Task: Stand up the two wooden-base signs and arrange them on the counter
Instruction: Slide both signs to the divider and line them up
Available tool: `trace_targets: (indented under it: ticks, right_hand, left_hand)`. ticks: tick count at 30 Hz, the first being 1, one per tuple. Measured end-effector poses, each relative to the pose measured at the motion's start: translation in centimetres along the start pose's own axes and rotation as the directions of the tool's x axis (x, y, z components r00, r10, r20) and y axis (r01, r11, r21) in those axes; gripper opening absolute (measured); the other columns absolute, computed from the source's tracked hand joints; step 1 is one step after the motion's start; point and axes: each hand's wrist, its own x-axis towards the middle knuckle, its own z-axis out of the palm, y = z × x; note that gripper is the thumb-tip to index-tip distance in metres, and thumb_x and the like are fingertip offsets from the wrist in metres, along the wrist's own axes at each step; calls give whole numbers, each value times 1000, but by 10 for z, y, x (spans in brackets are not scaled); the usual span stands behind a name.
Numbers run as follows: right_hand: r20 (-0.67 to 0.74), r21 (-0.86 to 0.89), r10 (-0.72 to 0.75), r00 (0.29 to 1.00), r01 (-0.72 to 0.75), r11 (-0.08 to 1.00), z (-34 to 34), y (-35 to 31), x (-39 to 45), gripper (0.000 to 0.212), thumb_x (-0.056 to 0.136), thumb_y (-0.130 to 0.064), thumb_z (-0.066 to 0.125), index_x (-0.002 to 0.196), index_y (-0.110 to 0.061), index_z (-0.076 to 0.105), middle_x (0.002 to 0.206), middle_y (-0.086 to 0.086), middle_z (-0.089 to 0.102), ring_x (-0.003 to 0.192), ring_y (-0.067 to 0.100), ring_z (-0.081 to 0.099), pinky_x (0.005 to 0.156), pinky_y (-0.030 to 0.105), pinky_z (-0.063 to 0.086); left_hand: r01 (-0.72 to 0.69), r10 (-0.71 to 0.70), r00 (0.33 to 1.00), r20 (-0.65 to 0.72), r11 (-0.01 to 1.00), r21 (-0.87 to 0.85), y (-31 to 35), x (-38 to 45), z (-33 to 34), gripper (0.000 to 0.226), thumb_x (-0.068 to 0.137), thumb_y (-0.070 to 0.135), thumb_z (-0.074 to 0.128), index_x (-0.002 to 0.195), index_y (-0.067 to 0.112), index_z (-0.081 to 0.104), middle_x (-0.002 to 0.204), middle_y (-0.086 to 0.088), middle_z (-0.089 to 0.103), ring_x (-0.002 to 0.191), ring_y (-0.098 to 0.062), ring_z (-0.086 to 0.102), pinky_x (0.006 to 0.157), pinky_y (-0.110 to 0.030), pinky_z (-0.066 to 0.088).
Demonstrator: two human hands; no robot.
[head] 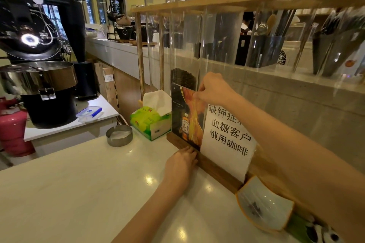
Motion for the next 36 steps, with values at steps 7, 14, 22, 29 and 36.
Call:
trace_targets:
  ticks: [7, 14, 22, 29, 36]
  right_hand:
    - [-22, 10, -17, 1000, 17, 1000, 1, 0, 1, 24, 83, -17, 62, 88, 6, 67, 60, 3, 53, 50, 10, 46, 48, 18, 40]
    - [-26, 15, -29, 999, 30, 999, 1, 0, 2, 23, 81, -15, 64, 88, 6, 68, 65, 6, 57, 50, 10, 48, 52, 20, 44]
    - [12, -2, -25, 1000, 25, 1000, 0, 2, 3, 19, 82, -12, 62, 89, 5, 70, 74, 10, 64, 50, 7, 49, 47, 16, 38]
    - [53, -47, -28, 998, 31, 998, -2, 0, 1, 22, 83, -19, 62, 92, 1, 68, 64, 1, 57, 49, 6, 46, 46, 16, 33]
    - [77, -293, -64, 995, 84, 952, -3, -6, -13, 25, 86, -32, 55, 80, -8, 56, 72, 3, 55, 72, 22, 58, 53, 26, 40]
  left_hand:
    - [-27, 27, 999, -28, 1000, 3, -4, -1, 5, 34, 96, 20, 36, 128, 13, 48, 144, -1, 43, 136, -11, 31, 109, -20, 24]
    - [-21, 21, 1000, 4, 998, -64, -5, 0, 10, 33, 96, 14, 34, 126, 8, 46, 144, -4, 41, 135, -11, 32, 109, -18, 21]
    - [-49, 53, 992, -116, 998, 30, -5, -3, 13, 22, 64, 10, 80, 84, 12, 72, 94, -2, 75, 92, -10, 70, 75, -17, 55]
    - [-81, 79, 990, -113, 996, -21, -3, -4, 2, 24, 88, 19, 48, 98, 9, 68, 111, -7, 70, 111, -15, 61, 92, -26, 48]
    - [35, -33, 999, 17, 991, -127, 2, -4, -33, 25, 92, 26, 47, 103, 12, 63, 106, -9, 68, 95, -22, 61, 84, -37, 51]
